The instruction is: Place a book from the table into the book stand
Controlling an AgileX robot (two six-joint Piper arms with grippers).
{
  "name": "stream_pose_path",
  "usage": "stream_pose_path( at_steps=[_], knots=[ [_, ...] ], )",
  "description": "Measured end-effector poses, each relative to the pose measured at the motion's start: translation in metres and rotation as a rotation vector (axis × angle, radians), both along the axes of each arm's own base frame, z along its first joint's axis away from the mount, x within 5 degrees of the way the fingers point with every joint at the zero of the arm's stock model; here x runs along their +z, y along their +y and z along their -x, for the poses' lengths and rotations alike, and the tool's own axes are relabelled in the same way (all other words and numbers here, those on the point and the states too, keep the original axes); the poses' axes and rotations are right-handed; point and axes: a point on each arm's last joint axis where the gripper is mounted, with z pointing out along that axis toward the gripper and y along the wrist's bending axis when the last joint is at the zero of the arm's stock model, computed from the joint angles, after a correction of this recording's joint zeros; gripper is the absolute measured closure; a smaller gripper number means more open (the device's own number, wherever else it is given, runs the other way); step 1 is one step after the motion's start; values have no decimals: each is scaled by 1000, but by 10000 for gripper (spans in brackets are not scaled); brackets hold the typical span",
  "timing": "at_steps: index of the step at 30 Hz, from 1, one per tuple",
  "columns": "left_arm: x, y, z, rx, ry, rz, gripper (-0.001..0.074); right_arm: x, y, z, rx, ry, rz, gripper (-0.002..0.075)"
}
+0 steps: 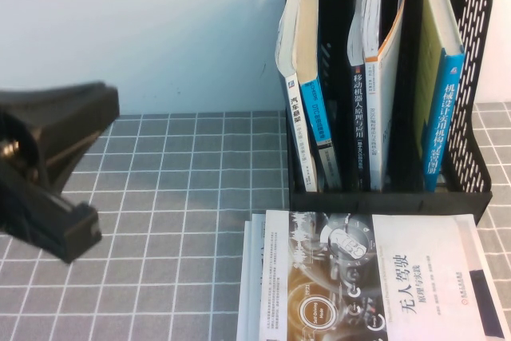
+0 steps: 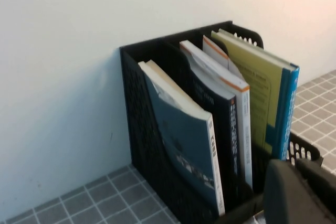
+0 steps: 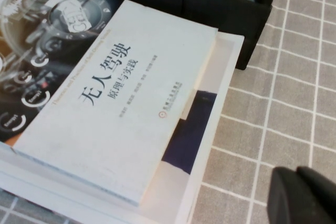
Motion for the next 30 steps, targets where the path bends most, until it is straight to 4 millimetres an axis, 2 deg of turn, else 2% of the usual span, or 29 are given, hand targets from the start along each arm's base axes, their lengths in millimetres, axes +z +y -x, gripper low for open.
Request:
stream_pose_path(
  at_steps=[8,16,30],
  knots=[
    [-23,2,3,6,108,-6,734,0,0,0,0,0,-2,729],
    [-24,0,5,-12,175,53,734,0,0,0,0,1,-3,729],
    [-24,1,4,-3,150,31,734,0,0,0,0,1,-5,729]
  ],
)
